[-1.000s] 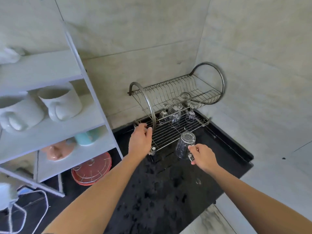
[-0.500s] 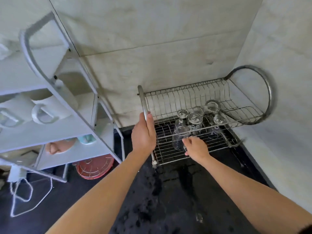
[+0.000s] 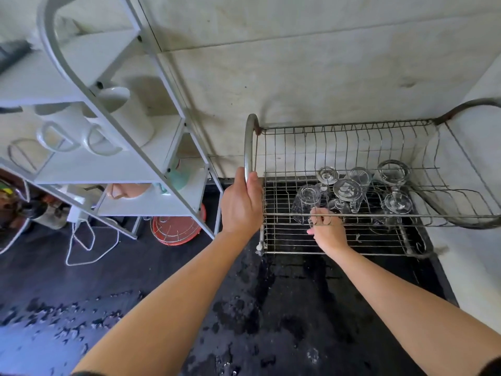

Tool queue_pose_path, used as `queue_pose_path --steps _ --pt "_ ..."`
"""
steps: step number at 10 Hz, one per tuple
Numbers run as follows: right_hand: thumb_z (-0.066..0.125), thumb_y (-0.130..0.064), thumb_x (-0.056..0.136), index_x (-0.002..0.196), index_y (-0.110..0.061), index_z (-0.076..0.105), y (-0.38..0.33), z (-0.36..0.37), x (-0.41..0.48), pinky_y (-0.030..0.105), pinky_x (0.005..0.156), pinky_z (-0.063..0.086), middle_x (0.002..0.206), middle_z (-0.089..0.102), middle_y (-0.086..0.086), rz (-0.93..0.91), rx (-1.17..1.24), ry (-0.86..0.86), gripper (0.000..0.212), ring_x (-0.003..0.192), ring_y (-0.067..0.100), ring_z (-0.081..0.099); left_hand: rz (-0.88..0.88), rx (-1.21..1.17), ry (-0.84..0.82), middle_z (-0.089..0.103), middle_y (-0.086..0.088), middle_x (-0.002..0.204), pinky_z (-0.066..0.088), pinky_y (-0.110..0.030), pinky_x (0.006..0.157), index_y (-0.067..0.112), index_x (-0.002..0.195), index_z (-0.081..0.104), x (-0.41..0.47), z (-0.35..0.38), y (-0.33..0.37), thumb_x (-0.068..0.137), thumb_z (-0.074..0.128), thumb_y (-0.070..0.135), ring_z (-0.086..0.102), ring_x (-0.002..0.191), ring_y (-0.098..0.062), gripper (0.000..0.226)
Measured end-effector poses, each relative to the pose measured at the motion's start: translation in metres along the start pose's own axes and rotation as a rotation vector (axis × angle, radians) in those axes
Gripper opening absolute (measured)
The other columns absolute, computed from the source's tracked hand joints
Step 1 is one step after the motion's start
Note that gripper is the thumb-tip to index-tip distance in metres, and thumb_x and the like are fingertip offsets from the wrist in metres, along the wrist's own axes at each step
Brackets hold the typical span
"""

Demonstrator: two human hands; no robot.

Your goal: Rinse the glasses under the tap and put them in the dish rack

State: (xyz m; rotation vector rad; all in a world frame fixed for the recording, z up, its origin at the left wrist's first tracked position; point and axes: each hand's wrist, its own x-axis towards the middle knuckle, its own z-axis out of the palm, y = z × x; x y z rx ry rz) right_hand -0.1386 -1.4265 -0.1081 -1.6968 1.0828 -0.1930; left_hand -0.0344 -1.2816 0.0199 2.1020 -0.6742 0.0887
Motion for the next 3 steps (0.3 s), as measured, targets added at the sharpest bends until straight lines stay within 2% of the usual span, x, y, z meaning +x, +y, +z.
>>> queue_pose_path --steps 1,2,3 --pt "0.066 -0.024 0.091 0.092 -0.03 0.07 -0.001 -0.01 0.001 0.014 0.052 0.045 0.089 0.073 -0.006 0.019 -0.051 0.046 0.007 0.08 0.015 0.07 0.012 -0.004 0.008 0.063 -0.008 0.064 0.047 -0.048 0.054 0.003 0.092 0.05 0.0 0.001 -0.002 0.091 0.013 0.053 0.056 0.053 -0.028 0.062" --pt "0.071 -0.044 0.083 0.083 -0.029 0.073 -0.008 -0.019 -0.004 0.02 0.049 0.045 0.075 0.072 -0.008 0.073 -0.091 0.144 0.015 0.071 0.013 0.068 0.013 -0.016 -0.001 0.062 -0.008 0.064 0.047 -0.048 0.055 0.002 0.093 0.052 0.0 -0.002 0.002 0.09 0.011 0.054 0.056 0.055 -0.027 0.066" --pt "0.068 -0.049 0.084 0.083 -0.03 0.071 -0.008 -0.024 -0.022 0.029 0.062 0.052 0.085 0.072 -0.007 -0.01 -0.187 0.248 0.02 0.078 0.02 0.069 -0.004 -0.019 -0.014 0.061 -0.011 0.063 0.046 -0.048 0.056 0.002 0.092 0.052 -0.001 -0.003 -0.001 0.088 0.01 0.056 0.055 0.055 -0.029 0.068"
